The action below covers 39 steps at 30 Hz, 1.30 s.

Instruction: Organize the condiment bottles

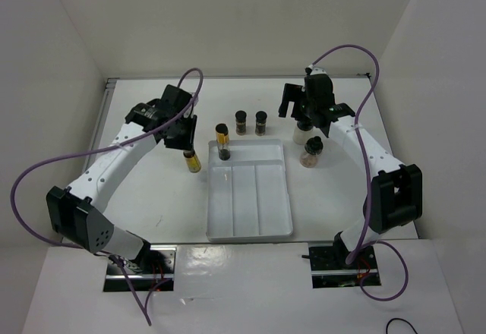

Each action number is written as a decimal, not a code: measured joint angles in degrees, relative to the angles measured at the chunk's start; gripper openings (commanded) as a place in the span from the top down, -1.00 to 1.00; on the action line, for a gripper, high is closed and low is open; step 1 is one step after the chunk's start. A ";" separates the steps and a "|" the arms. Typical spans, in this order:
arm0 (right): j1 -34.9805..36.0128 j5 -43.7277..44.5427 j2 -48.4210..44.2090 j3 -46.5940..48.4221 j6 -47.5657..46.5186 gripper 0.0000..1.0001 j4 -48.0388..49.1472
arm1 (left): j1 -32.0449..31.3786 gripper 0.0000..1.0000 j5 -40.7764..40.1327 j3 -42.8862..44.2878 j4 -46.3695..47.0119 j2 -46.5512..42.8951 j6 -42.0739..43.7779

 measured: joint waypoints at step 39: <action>2.62 -6.05 11.43 6.25 -1.79 -0.97 1.66 | -14.45 0.27 -4.61 -1.29 9.29 8.83 -3.43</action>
